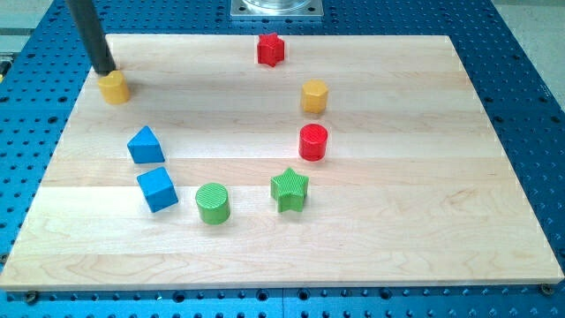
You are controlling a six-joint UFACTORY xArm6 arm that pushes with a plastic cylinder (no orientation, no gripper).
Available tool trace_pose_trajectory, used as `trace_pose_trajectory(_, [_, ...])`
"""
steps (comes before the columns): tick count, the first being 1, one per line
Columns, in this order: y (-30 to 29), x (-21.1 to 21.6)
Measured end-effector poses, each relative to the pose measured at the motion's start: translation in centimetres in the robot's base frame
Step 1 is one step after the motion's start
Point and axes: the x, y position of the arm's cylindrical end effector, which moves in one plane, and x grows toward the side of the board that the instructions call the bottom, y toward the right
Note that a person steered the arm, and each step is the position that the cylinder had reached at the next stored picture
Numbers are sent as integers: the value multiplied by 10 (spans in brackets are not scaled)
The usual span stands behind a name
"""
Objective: Slide the heart to the top right of the triangle
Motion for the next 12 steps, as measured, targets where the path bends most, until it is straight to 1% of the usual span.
trace_pose_trajectory(2, [41,40])
trace_pose_trajectory(3, [51,49])
trace_pose_trajectory(4, [23,54])
trace_pose_trajectory(5, [18,72])
trace_pose_trajectory(6, [65,74])
trace_pose_trajectory(7, [109,61])
trace_pose_trajectory(8, [125,20])
trace_pose_trajectory(9, [166,4])
trace_pose_trajectory(10, [181,8])
trace_pose_trajectory(12, [139,50])
